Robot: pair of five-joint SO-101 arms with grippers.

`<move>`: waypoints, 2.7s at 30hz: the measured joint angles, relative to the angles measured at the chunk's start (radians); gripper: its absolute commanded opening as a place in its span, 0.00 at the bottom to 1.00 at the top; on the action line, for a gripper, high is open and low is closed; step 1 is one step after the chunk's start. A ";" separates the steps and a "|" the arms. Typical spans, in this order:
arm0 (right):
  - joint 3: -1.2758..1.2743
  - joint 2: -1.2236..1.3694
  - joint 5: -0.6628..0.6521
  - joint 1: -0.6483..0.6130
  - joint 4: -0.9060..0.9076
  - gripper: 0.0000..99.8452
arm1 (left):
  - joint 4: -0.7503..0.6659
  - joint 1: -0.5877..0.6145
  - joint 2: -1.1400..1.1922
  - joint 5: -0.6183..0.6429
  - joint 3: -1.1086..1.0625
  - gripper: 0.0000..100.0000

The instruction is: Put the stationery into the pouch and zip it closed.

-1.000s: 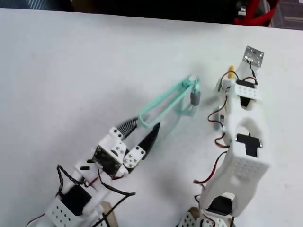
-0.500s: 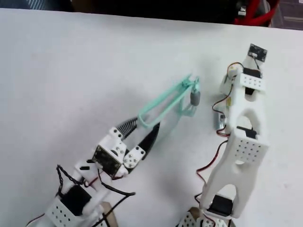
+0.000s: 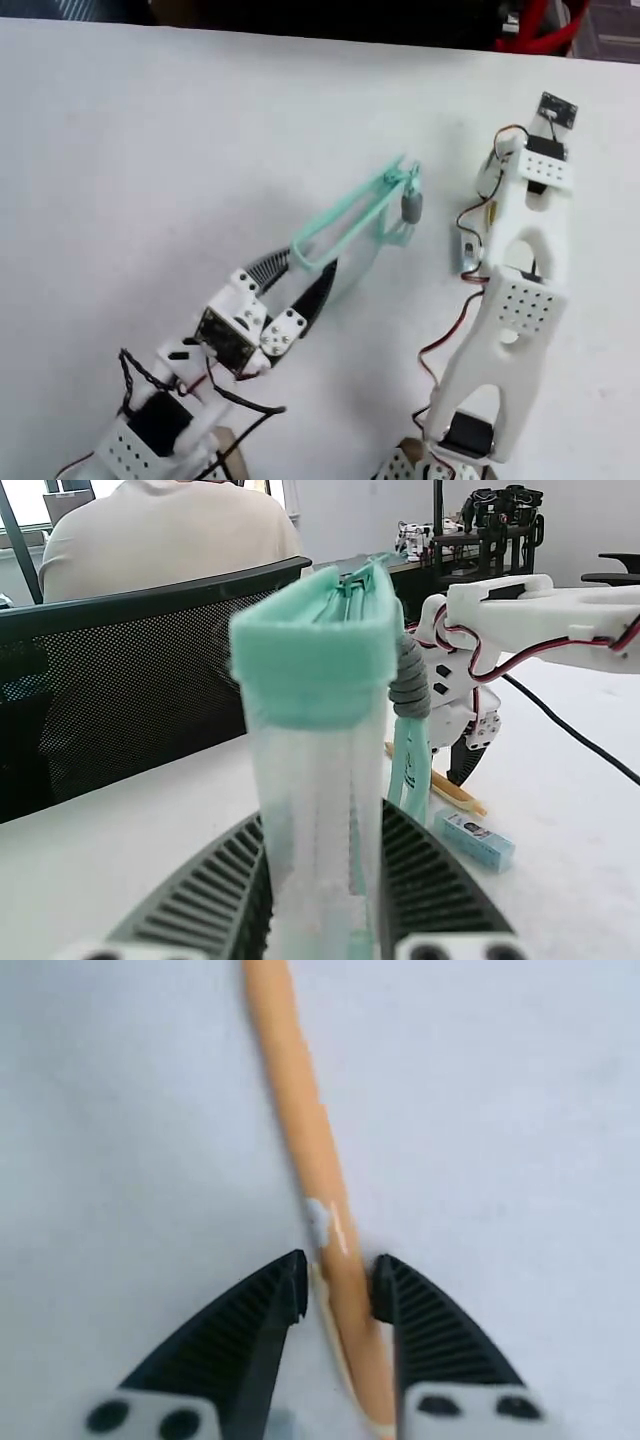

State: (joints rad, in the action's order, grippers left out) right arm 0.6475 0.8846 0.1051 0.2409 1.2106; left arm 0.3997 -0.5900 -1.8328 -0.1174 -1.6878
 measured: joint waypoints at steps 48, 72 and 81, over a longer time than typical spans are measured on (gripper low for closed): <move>0.006 0.002 -0.005 0.005 0.000 0.09 | 0.003 0.000 0.000 0.000 0.002 0.11; 0.008 0.002 -0.011 0.006 0.015 0.03 | 0.003 0.000 0.000 0.000 0.002 0.11; 0.008 0.002 -0.012 0.011 0.017 0.12 | 0.003 0.000 0.000 0.000 0.002 0.11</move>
State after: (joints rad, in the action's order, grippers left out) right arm 0.6552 0.8861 0.0928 0.2516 1.2275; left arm 0.4028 -0.5900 -1.8328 -0.1174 -1.6863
